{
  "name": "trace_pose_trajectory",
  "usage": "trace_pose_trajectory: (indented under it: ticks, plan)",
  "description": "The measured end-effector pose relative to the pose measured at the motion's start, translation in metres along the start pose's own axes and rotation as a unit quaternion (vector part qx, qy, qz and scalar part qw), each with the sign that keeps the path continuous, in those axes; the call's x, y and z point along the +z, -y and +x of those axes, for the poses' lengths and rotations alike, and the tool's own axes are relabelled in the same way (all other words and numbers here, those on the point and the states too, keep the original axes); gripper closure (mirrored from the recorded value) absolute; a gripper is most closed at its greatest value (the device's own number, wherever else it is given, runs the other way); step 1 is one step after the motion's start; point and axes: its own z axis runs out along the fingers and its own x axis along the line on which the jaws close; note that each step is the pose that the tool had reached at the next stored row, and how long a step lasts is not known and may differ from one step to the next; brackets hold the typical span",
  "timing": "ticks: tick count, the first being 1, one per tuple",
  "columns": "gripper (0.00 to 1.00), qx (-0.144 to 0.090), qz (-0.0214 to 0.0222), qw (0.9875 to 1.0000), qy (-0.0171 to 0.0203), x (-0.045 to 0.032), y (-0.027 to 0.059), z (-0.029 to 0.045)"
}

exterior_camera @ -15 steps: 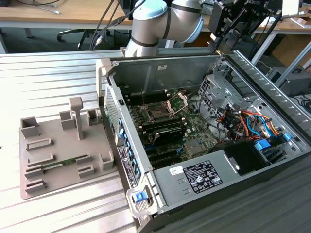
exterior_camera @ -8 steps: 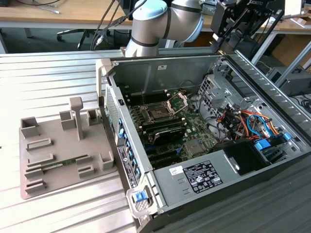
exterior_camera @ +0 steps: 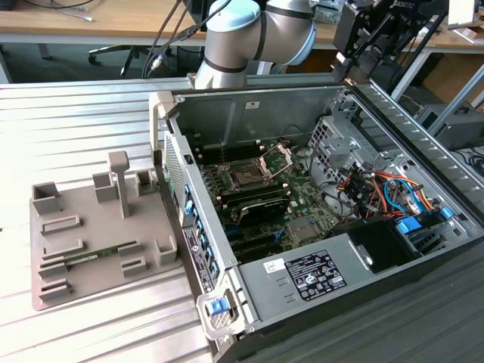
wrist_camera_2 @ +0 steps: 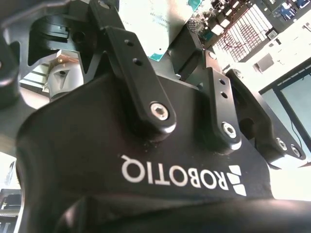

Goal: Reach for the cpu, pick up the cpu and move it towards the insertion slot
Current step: 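Pick up the cpu and move it towards the insertion slot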

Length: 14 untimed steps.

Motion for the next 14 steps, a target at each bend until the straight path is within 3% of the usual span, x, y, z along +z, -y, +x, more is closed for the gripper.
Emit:
trace_pose_trajectory:
  ticks: [14]
  plan:
    - [0.45,0.0,0.0,1.0,0.0,-0.0007,0.001,-0.0134]
